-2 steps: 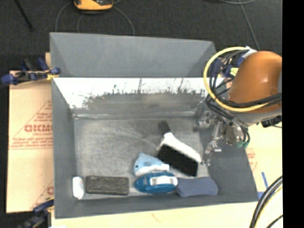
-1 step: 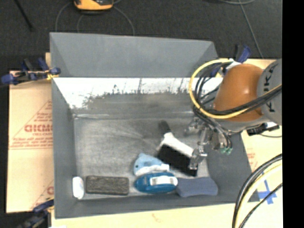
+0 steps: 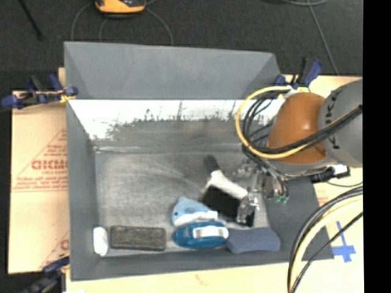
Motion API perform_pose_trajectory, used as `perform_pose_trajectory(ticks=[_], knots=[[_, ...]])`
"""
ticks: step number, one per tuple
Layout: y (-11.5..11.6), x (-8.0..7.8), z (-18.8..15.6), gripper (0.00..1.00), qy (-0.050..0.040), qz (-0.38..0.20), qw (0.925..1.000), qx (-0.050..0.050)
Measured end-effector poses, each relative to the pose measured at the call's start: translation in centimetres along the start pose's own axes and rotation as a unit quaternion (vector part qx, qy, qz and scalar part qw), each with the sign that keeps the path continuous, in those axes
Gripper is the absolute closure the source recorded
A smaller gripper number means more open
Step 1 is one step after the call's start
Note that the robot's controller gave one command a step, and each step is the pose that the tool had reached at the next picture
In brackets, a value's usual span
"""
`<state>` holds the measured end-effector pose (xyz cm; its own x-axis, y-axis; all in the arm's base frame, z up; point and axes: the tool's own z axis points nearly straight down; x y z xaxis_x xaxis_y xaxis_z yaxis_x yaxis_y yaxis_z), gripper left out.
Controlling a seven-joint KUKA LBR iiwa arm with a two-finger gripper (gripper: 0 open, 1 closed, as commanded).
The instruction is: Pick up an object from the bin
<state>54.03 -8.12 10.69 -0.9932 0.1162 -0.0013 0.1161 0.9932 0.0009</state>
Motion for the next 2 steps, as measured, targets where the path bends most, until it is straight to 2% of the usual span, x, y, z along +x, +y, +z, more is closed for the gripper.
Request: perform_pose_trajectory(ticks=[1, 2], knots=[[0.4, -0.2, -4.9, 0.0, -0.0033, 0.07, 0.9975, 0.0], [1.1, 0.7, 2.1, 0.0, -0.0053, 0.098, 0.9952, 0.001]])
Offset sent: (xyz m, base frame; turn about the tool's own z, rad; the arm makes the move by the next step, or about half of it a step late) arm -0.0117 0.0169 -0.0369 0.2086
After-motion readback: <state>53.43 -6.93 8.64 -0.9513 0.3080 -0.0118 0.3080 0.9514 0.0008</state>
